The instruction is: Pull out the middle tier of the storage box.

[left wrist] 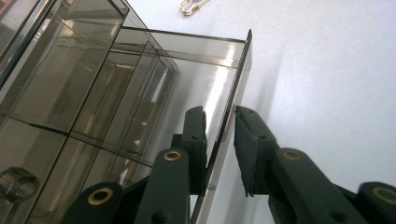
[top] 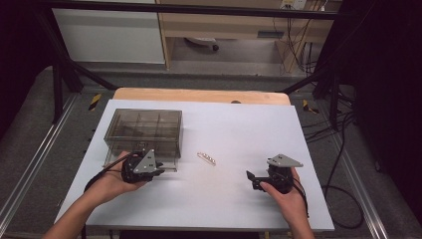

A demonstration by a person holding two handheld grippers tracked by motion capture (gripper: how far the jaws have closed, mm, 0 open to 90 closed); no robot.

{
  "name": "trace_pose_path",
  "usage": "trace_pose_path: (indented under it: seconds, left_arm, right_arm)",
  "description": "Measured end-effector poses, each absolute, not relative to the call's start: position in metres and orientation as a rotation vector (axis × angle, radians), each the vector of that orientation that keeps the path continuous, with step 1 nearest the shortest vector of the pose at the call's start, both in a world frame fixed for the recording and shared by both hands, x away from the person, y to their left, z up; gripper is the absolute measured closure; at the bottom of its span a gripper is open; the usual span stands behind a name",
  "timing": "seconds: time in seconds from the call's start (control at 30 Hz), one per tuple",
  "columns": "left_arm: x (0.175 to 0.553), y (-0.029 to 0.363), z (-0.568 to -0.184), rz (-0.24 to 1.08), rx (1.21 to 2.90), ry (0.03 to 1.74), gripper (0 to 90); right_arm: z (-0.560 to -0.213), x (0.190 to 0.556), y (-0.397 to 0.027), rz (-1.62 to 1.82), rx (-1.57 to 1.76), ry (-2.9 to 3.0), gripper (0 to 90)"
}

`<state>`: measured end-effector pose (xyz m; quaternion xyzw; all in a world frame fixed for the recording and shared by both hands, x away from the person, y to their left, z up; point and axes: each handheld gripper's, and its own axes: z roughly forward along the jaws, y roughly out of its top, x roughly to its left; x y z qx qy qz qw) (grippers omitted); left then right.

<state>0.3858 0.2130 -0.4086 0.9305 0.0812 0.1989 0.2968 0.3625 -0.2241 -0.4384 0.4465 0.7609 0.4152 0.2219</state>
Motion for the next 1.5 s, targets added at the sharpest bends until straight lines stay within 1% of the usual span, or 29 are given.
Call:
trace_pose_path:
  seconds: [1.3, 1.37, 1.47, 1.5]
  left_arm:
    - [0.3769, 0.2188, -0.4098, 0.532, 2.453, 0.228, 74.9]
    - [0.3765, 0.2194, -0.4103, 0.537, 2.444, 0.242, 74.1]
    - [0.3761, 0.2212, -0.4107, 0.547, 2.419, 0.274, 68.5]
    - [0.3760, 0.2217, -0.4105, 0.545, 2.415, 0.278, 68.1]
  right_arm:
    - [-0.4389, 0.3628, -0.2230, 1.144, 1.225, 2.109, 5.7]
    - [-0.4389, 0.3628, -0.2231, 1.144, 1.225, 2.109, 5.7]
    - [-0.4389, 0.3629, -0.2232, 1.145, 1.223, 2.108, 5.7]
    - [-0.4389, 0.3629, -0.2232, 1.145, 1.224, 2.109, 5.6]
